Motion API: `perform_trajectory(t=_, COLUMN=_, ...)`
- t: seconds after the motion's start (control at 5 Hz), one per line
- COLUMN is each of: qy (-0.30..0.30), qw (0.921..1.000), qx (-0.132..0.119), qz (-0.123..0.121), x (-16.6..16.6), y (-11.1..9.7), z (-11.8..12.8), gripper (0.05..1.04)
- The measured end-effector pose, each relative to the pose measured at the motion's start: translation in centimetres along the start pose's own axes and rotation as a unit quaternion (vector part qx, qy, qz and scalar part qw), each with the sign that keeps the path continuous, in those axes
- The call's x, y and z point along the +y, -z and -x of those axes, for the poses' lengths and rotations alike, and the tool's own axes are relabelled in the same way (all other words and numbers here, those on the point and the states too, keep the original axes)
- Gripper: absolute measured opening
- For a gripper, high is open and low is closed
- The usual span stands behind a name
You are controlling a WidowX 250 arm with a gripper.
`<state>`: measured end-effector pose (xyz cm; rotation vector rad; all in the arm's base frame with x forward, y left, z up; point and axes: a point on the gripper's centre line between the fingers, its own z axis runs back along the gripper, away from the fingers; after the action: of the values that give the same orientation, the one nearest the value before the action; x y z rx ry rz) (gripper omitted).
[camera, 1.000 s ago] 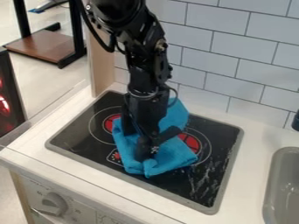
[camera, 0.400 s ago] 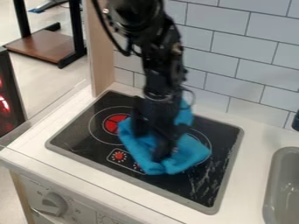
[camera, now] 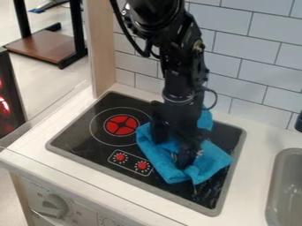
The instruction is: Move cloth from center to right
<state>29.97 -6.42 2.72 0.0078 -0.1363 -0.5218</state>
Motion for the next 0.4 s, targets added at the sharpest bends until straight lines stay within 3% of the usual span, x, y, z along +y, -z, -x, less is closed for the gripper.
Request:
perform_trajectory(t=0.2, qy=-0.062, qw=0.9981, qx=-0.002, qz=-0.001, x=-0.40, y=-0.08, z=-0.29, gripper=0.999)
perform_trajectory(t=0.4, qy=-0.145, qw=0.9893, qx=0.001, qz=-0.012, x=-0.47, y=-0.01, z=-0.18, gripper=0.999)
